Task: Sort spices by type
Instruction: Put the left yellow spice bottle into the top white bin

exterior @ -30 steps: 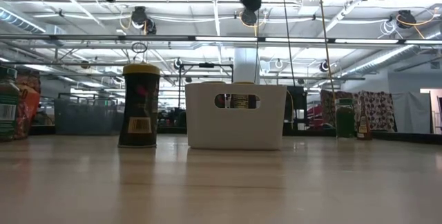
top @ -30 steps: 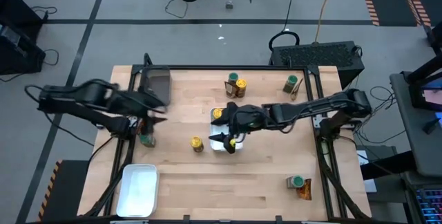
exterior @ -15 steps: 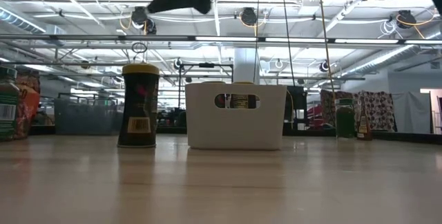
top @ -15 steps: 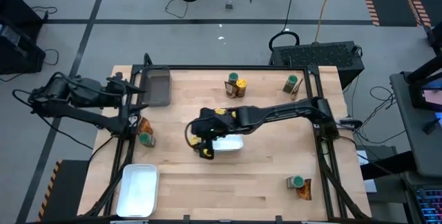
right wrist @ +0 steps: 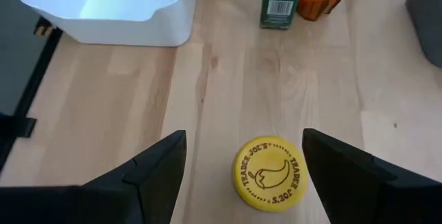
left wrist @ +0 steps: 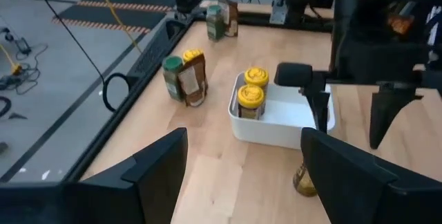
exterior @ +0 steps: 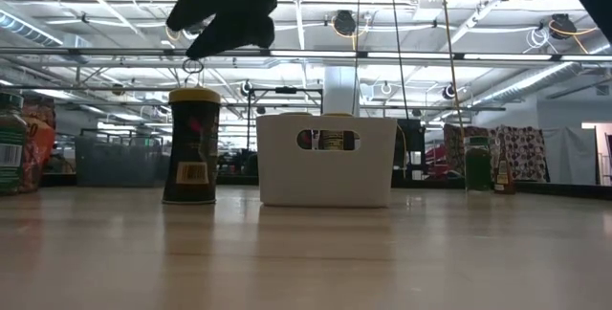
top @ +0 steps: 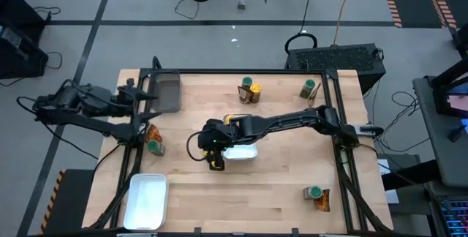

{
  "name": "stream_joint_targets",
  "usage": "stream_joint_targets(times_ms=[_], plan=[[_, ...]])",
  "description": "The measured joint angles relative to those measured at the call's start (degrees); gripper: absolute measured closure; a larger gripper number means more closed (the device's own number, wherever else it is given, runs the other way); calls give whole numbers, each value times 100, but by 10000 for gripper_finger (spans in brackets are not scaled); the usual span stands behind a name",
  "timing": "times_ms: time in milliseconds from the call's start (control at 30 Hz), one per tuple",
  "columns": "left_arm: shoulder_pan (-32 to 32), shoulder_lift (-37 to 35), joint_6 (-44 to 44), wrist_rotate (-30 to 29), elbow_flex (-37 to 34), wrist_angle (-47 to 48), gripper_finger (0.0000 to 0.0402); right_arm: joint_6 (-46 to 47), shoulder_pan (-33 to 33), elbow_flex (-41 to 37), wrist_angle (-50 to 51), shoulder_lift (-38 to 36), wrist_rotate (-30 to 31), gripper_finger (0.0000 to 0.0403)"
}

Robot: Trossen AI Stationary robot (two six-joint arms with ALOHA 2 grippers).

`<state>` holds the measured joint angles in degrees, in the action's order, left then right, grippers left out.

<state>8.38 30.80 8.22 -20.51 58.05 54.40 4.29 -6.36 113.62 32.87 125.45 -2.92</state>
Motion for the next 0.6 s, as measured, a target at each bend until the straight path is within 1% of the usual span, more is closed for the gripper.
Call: stream_joint_targets(times_ms=[100,200,300,600], plan=[[0,-58,42,42,-394,-133,116,-72,6,0,32,113,11,131],[0,-119,44,186,-703,-339,116,-134,4,-13,74,158,285,130],[0,-163,40,198,-915,-555,116,-203,4,-11,58,167,454,130],[0,-189,40,201,-1009,-714,116,-202,3,-11,224,350,414,130]])
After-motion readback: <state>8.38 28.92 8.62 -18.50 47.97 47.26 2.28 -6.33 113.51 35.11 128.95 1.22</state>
